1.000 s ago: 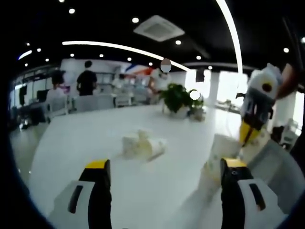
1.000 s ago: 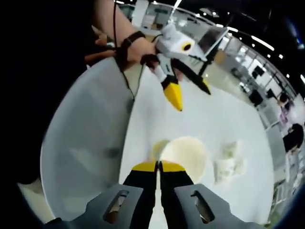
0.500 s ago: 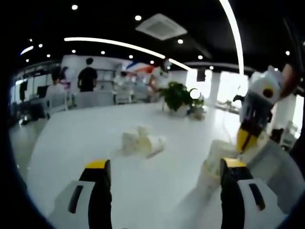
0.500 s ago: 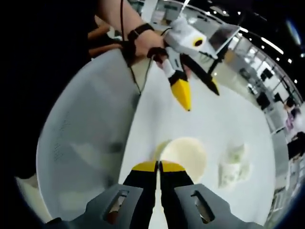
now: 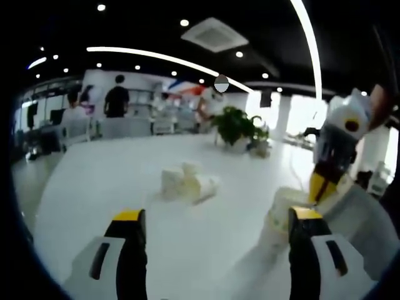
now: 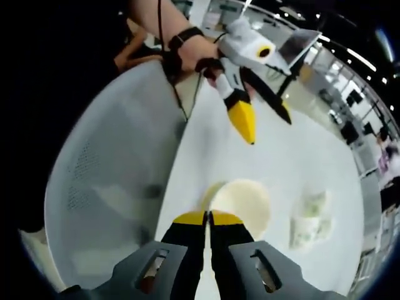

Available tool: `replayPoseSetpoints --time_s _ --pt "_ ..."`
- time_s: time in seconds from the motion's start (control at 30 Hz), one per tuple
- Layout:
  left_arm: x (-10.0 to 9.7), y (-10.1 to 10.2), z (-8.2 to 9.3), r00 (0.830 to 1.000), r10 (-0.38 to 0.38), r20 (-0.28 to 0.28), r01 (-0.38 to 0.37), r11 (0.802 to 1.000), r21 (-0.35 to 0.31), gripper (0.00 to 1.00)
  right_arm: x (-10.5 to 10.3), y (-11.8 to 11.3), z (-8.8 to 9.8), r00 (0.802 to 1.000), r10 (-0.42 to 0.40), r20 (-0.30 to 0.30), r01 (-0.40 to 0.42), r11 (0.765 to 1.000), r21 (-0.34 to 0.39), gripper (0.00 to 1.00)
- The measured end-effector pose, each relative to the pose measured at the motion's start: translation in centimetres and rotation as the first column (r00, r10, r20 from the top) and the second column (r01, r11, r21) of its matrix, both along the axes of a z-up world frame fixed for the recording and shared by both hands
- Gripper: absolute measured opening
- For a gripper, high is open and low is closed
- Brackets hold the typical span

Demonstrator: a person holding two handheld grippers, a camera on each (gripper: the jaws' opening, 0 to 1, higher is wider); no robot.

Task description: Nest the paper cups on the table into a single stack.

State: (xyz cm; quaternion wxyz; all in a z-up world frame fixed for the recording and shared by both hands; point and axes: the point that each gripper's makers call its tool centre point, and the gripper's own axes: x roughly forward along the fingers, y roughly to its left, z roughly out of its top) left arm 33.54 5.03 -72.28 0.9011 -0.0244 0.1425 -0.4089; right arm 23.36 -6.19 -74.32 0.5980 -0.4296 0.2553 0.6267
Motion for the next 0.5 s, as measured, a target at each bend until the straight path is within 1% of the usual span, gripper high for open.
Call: replayPoseSetpoints --time_s 0.17,0.43,0.5 --pt "-0.1 0.1 -0.3 1.0 0.004 -0.013 -0.004 1.0 -0.006 0.92 0.0 0.1 -0.2 1.0 0.009 -0.004 -0.009 1.0 -0.008 0.0" --pt "-0.1 0.1 -0.3 1.0 0.004 -0.013 -0.004 1.0 -0.002 0.92 -0.1 0.2 -0.7 1.0 0.028 -0.009 -0.028 0.999 -0.023 0.0" --pt "-0.1 0.2 -0.4 1.0 0.009 -0.014 -0.009 1.0 -0.007 0.92 -0.2 0.1 -1.1 0.999 0.034 -0.014 -0.034 0.999 -0.032 0.0"
